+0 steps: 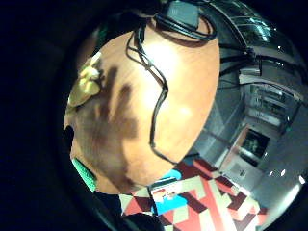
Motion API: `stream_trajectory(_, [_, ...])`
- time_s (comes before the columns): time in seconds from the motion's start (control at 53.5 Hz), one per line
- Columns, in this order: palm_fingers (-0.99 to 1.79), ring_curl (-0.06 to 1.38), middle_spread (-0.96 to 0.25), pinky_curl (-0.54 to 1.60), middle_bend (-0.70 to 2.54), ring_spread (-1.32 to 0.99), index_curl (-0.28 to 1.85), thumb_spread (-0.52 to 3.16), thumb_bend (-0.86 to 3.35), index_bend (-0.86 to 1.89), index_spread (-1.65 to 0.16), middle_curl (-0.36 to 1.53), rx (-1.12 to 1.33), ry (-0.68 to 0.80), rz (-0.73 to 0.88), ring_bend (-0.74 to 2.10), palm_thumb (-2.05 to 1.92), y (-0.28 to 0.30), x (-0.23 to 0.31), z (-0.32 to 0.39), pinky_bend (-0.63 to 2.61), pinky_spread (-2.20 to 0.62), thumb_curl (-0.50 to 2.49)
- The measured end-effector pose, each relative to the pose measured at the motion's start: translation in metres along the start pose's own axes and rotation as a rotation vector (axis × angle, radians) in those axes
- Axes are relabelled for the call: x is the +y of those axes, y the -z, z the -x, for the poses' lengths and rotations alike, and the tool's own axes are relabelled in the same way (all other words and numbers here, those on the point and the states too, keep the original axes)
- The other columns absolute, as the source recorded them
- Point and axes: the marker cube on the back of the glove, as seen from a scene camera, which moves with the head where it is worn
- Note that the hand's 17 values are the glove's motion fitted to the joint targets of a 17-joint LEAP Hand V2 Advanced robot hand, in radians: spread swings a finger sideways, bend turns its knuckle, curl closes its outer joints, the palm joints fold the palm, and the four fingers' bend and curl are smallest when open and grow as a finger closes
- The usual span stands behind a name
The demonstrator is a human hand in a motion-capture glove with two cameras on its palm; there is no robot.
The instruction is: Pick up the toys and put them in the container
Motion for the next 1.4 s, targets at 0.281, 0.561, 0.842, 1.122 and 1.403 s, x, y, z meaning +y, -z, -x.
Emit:
stream_trajectory(0.281, [0.21,-0.01,-0.09,0.16,0.30,-0.07,0.39,0.89,0.50,1.18,-0.20,0.09,-0.146,0.088,-0.152,0.09,0.62,-0.010,0.005,0.013,0.44,-0.01,0.22])
stream_trajectory(0.561, [0.33,0.02,-0.19,0.21,0.61,-0.18,0.51,0.98,0.44,1.22,-0.11,0.25,-0.336,0.251,-0.444,0.18,0.59,0.084,0.097,0.045,0.42,-0.04,0.34])
stream_trajectory(0.842, [0.35,0.08,-0.26,0.26,0.66,-0.28,0.59,0.98,0.38,1.23,-0.07,0.33,-0.587,0.404,-0.813,0.26,0.58,0.209,0.122,0.128,0.44,-0.08,0.46])
stream_trajectory(1.122, [0.13,0.16,-0.24,0.33,0.54,-0.29,0.62,1.10,0.35,1.08,-0.10,0.35,-0.581,0.416,-0.570,0.34,0.56,0.191,0.023,0.223,0.54,-0.09,0.53])
stream_trajectory(1.403, [-0.42,0.16,0.01,0.37,0.09,-0.06,0.29,1.17,0.08,0.08,-0.17,0.23,-0.461,0.470,-0.300,0.15,0.24,0.167,0.056,0.204,0.70,-0.03,0.38])
